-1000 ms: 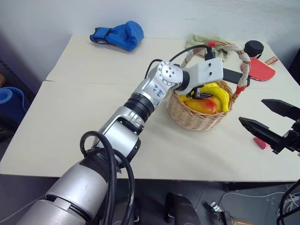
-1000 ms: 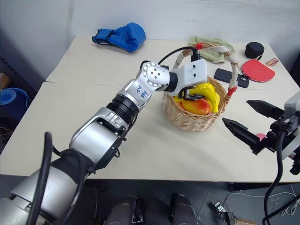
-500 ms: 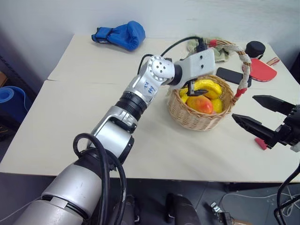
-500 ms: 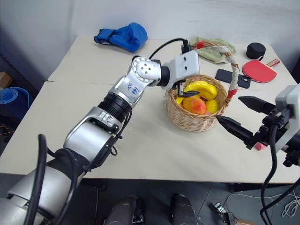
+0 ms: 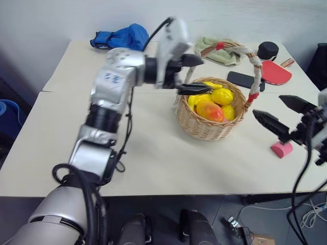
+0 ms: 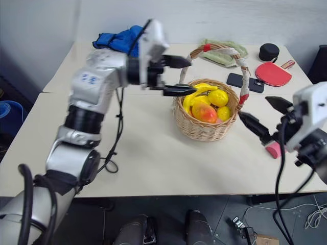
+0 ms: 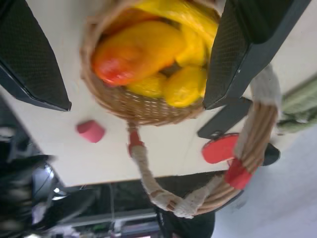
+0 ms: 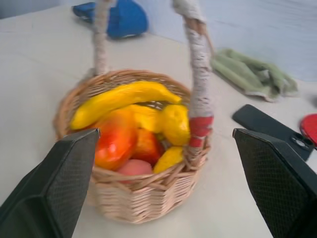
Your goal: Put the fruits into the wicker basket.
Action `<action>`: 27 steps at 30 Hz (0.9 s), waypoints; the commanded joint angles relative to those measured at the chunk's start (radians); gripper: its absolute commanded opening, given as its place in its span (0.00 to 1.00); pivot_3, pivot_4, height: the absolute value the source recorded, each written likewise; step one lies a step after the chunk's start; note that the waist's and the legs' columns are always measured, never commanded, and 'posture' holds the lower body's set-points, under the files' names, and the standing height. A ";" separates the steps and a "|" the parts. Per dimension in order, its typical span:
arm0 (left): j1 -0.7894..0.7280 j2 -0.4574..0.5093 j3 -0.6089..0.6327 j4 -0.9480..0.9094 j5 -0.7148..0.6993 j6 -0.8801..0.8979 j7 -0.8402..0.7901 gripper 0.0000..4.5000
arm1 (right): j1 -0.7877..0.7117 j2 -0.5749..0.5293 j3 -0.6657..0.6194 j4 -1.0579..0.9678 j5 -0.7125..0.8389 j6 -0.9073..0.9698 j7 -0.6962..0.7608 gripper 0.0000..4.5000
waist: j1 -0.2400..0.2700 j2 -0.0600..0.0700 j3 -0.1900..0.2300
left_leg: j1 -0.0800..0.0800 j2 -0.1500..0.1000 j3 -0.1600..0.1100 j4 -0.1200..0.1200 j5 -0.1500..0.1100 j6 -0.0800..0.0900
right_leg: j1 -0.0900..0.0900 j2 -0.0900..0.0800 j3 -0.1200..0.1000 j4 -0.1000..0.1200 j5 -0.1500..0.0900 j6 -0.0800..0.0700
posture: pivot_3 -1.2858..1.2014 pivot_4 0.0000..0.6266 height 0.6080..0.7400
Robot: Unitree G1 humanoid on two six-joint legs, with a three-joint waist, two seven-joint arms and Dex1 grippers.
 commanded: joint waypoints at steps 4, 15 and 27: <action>0.144 0.161 0.091 -0.246 -0.150 0.085 -0.037 0.99 | -0.158 0.091 0.146 0.128 -0.155 -0.030 -0.101 1.00 | 0.007 0.001 0.000 | 0.000 0.000 0.000 0.000 0.001 -0.001 | 0.000 0.000 0.000 0.002 0.000 0.000 | 0.52 0.24 1.00; 0.222 0.178 0.145 -0.358 -0.246 0.119 0.118 1.00 | -0.272 0.211 0.198 0.298 -0.298 -0.077 -0.123 0.65 | 0.003 0.001 0.000 | 0.000 0.000 0.000 -0.001 0.002 -0.001 | 0.001 0.003 0.001 0.001 0.000 0.001 | 0.52 0.24 1.00; 0.186 0.169 0.098 -0.280 -0.224 0.029 0.162 1.00 | -0.252 0.253 0.142 0.271 -0.302 -0.110 -0.081 0.05 | 0.003 0.001 0.000 | 0.000 0.000 0.000 -0.002 0.002 -0.002 | 0.000 0.004 0.002 0.001 0.000 0.001 | 0.52 0.24 1.00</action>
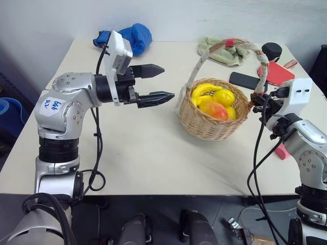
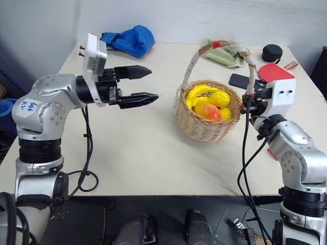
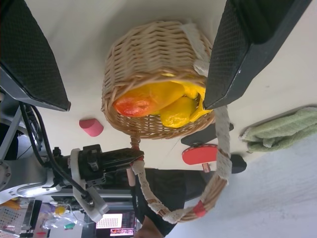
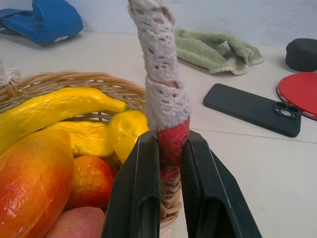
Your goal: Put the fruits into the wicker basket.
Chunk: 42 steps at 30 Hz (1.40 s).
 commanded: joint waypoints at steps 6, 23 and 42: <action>-0.049 -0.016 -0.001 0.008 -0.039 -0.024 0.007 1.00 | 0.015 -0.084 -0.248 0.029 -0.060 -0.101 -0.005 0.05 | 0.005 0.000 0.000 | 0.000 -0.001 0.000 0.000 0.000 0.000 | 0.000 -0.001 0.000 -0.001 0.000 0.000 | 0.52 0.24 1.00; -0.049 -0.059 -0.010 0.011 -0.075 -0.023 0.018 1.00 | 0.192 -0.088 -0.398 0.257 -0.140 -0.253 0.047 0.33 | 0.000 0.003 0.000 | 0.002 0.002 0.002 -0.002 0.001 -0.002 | 0.000 0.004 0.004 -0.001 0.000 0.000 | 0.52 0.24 1.00; -0.088 0.010 0.004 0.141 -0.077 -0.110 -0.147 1.00 | 0.736 -0.554 -1.212 0.063 0.182 0.379 0.675 0.99 | 0.005 0.007 0.001 | 0.002 0.000 0.000 -0.005 -0.001 0.001 | 0.002 0.003 0.004 -0.011 0.000 0.000 | 0.52 0.24 1.00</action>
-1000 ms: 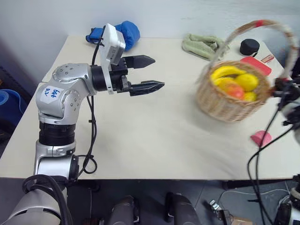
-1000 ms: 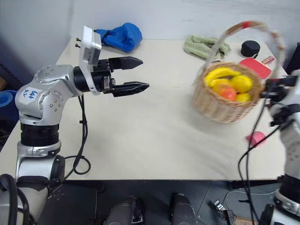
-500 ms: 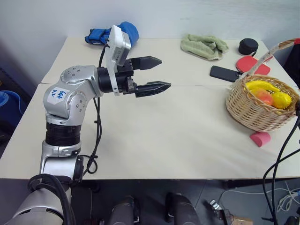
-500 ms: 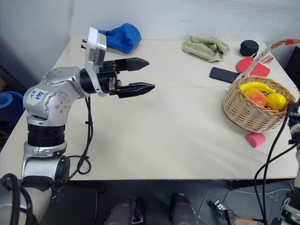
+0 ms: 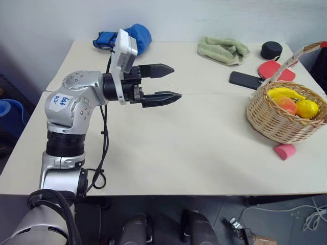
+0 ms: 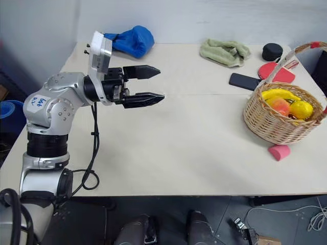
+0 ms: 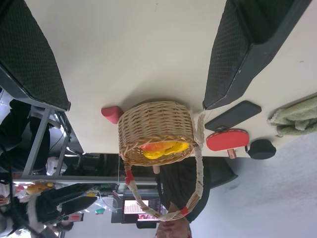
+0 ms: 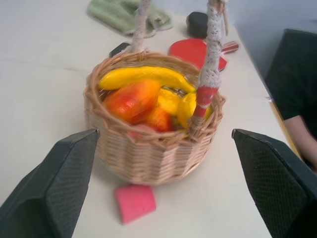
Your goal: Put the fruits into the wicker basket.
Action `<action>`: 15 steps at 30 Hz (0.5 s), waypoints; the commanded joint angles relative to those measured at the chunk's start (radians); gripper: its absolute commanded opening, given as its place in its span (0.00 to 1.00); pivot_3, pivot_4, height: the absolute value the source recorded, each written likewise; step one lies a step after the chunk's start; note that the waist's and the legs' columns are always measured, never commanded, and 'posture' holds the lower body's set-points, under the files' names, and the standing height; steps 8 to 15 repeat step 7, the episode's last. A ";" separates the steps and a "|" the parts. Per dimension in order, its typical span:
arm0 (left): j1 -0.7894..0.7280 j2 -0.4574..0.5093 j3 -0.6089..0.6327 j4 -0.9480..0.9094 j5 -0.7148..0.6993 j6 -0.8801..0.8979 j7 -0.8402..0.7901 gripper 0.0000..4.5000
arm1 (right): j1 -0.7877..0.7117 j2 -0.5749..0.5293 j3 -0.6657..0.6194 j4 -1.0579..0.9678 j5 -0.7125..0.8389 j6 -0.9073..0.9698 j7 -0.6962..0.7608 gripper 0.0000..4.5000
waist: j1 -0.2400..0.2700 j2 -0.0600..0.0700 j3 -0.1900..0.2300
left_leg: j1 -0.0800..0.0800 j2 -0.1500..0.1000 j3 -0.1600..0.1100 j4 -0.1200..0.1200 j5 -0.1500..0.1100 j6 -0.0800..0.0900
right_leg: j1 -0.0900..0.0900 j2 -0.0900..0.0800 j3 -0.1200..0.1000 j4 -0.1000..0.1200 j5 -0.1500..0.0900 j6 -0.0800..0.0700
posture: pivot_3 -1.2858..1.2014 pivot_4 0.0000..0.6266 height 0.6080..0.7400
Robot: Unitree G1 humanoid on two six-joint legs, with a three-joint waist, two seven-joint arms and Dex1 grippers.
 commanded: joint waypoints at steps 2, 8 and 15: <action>-0.044 0.017 0.028 0.027 -0.026 -0.042 -0.048 1.00 | 0.030 -0.103 -0.246 0.127 -0.034 0.080 0.109 0.99 | -0.002 -0.002 -0.001 | 0.000 0.000 0.000 0.000 -0.001 0.001 | 0.000 -0.001 0.000 -0.001 0.000 0.000 | 0.52 0.24 1.00; -0.048 0.009 0.015 0.041 -0.011 -0.063 -0.058 1.00 | 0.035 -0.099 -0.262 0.142 -0.055 0.096 0.141 0.99 | -0.003 -0.005 -0.002 | 0.000 -0.001 -0.001 0.000 -0.002 0.001 | 0.001 -0.003 0.000 -0.001 0.000 0.000 | 0.52 0.24 1.00; -0.048 0.009 0.015 0.041 -0.011 -0.063 -0.058 1.00 | 0.035 -0.099 -0.262 0.142 -0.055 0.096 0.141 0.99 | -0.003 -0.005 -0.002 | 0.000 -0.001 -0.001 0.000 -0.002 0.001 | 0.001 -0.003 0.000 -0.001 0.000 0.000 | 0.52 0.24 1.00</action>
